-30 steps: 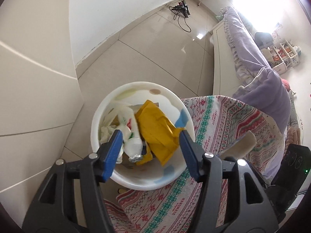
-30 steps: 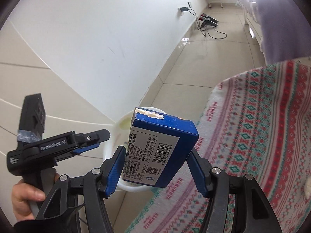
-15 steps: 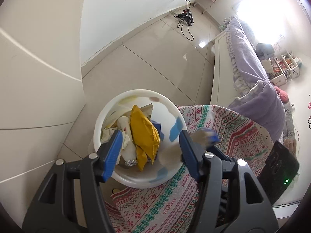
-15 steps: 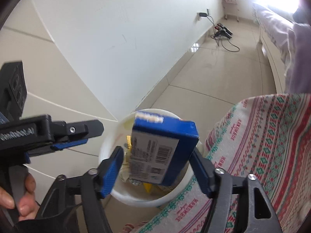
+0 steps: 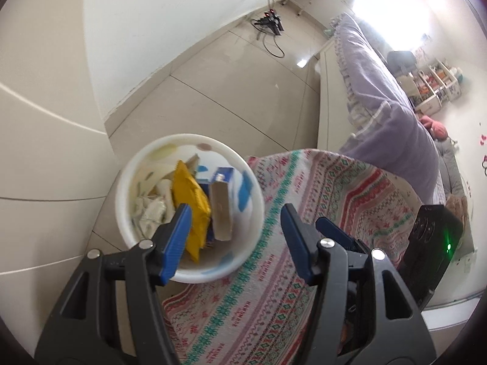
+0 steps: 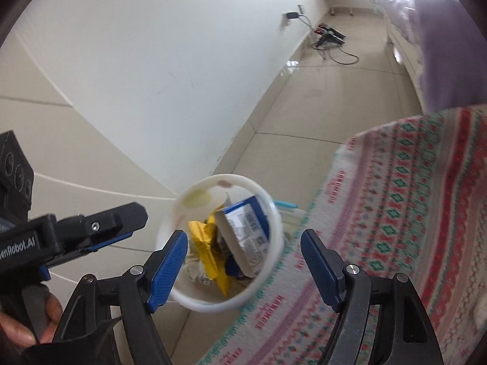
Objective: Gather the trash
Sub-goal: 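Move both tools back toward the white tissue and orange wrapper on the bed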
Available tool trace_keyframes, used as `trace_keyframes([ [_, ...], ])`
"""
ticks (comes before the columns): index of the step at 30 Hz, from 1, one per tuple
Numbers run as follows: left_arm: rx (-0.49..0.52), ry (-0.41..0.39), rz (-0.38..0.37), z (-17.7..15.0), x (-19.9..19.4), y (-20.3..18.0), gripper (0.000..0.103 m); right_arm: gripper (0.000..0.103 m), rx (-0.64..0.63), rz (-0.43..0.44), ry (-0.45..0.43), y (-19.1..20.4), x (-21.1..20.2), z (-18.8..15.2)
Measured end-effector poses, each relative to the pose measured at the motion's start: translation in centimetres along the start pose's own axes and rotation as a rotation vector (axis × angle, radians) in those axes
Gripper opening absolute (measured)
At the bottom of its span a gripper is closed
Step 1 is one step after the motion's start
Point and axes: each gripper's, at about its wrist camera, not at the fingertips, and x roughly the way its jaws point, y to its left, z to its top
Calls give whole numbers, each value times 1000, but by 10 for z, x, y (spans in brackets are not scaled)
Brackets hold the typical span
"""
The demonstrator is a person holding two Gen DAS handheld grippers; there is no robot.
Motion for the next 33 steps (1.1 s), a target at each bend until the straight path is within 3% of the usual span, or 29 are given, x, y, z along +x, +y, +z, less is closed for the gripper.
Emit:
trace_keyframes([
  [8,102,87,-59,-27,23,-67,62,78,117,-98,-19,-78,-86,-14],
  [12,122,164,-130,-49,41,-105,62,78,191,-155,-35,-127,-144,-20],
  [18,203,203,-160,-82,54,-166,62,78,298,-215,-89,-191,-218,-24],
  [23,253,252,-151,-110,77,-205,63,78,351,-260,-83,-234,-248,-32],
  [29,352,278,-74,-138,111,-244,64,78,376,-344,-30,-274,-261,-47],
  [33,426,282,-24,-150,131,-262,64,78,392,-355,10,-292,-261,-56],
])
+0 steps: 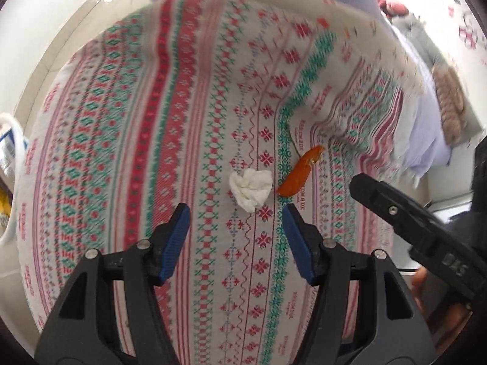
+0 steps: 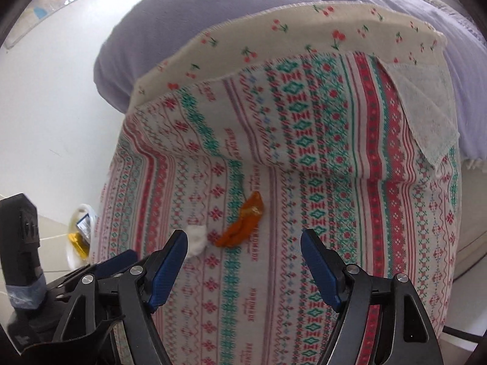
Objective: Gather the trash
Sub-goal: 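Move both tools back toward the white tissue and orange wrapper on the bed, then grasp the white tissue with the left tool while the right tool grasps the orange wrapper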
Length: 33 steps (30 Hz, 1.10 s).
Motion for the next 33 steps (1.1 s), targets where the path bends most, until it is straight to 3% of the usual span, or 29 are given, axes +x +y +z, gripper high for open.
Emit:
trace_keyframes([
  [6,47,-10,53,7,21,-13,64,78,7,-26,-4,-6,1,3],
  [14,132,-17,108,8,48,-35,63,78,108,-16,61,-21,23,6],
  [18,126,-10,54,12,60,-37,33,78,128,-10,75,-23,27,5],
  [21,115,-12,21,13,59,-34,19,78,138,-32,84,-23,31,5],
  [22,110,-14,23,13,59,-33,5,78,141,-34,90,-24,34,5],
  [33,34,-14,-66,22,45,12,6,78,176,-1,108,-19,52,6],
])
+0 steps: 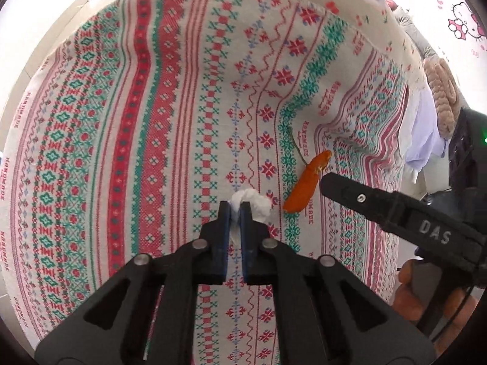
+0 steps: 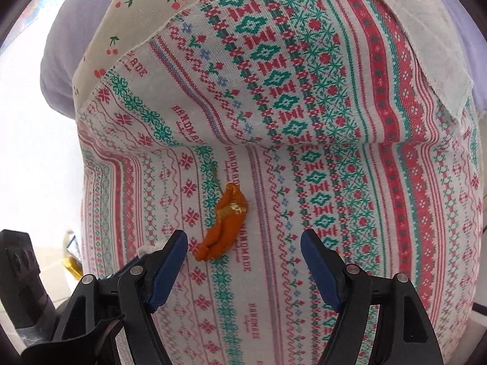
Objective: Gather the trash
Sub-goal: 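Grasp the white tissue with the left tool while the right tool grasps the orange wrapper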
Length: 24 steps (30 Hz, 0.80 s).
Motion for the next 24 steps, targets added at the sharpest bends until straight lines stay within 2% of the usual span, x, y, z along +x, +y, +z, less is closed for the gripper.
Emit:
trace_keyframes([
  [9,-3,-16,9,8,-18,24,5,78,-19,-12,15,11,18,2],
  [12,-9,-31,4,4,-36,25,5,78,-28,-16,12,21,28,1],
  [17,-4,-53,7,0,-56,24,5,72,-45,-26,21,37,46,-1],
  [20,1,-67,23,-1,-68,29,5,65,-56,-49,2,44,52,-2],
  [22,6,-77,26,-3,-76,32,5,52,-53,-50,-8,47,54,-1],
  [23,6,-81,26,-3,-79,34,5,35,-55,-53,-8,49,55,0],
  [24,8,-86,25,-4,-84,37,5,26,-55,-51,-3,49,56,0],
])
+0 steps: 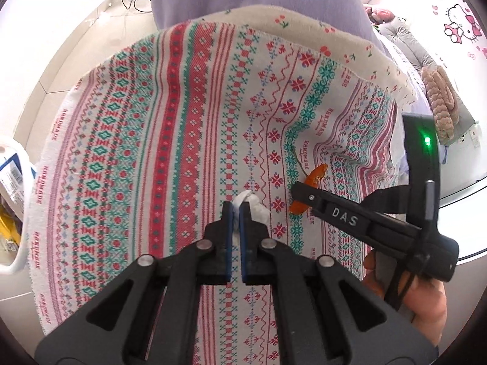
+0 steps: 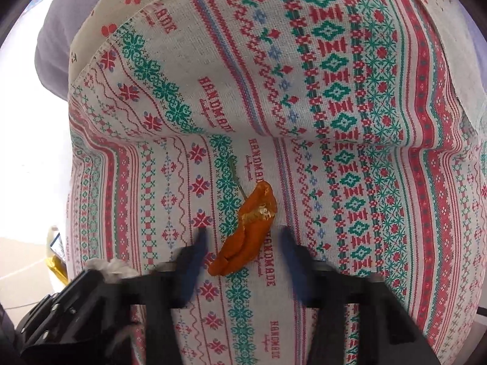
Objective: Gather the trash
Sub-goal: 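Grasp the white tissue with the left tool while the right tool grasps the orange wrapper, then lift tissue and orange wrapper and carry both over the white bin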
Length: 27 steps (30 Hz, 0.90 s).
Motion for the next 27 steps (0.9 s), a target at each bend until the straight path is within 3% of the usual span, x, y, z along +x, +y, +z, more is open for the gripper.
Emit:
trace_keyframes([
  [2,1,-4,1,1,-6,0,5,23,8,21,5,-3,-2,2],
  [3,-1,-7,2,1,-9,4,5,20,1,71,21,-1,-3,3],
  [7,-18,-16,1,1,-19,11,5,19,-27,104,-10,8,-13,5],
  [27,-13,-73,114,-4,-54,47,5,19,-201,173,-60,117,-7,-15],
])
